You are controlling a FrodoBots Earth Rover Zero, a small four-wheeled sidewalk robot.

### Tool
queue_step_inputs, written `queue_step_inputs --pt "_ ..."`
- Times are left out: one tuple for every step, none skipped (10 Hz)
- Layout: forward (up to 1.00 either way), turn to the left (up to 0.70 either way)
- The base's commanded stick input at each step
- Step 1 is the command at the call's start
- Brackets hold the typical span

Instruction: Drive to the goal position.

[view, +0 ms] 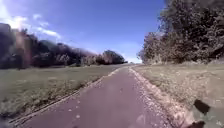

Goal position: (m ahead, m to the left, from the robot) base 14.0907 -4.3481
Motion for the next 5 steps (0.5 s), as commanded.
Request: queue_step_inputs --pt "0.85 -0.16" --pt "0.85 -0.34" --pt "0.85 -0.34" --pt "0.85 -0.34" --pt "0.85 -0.34"
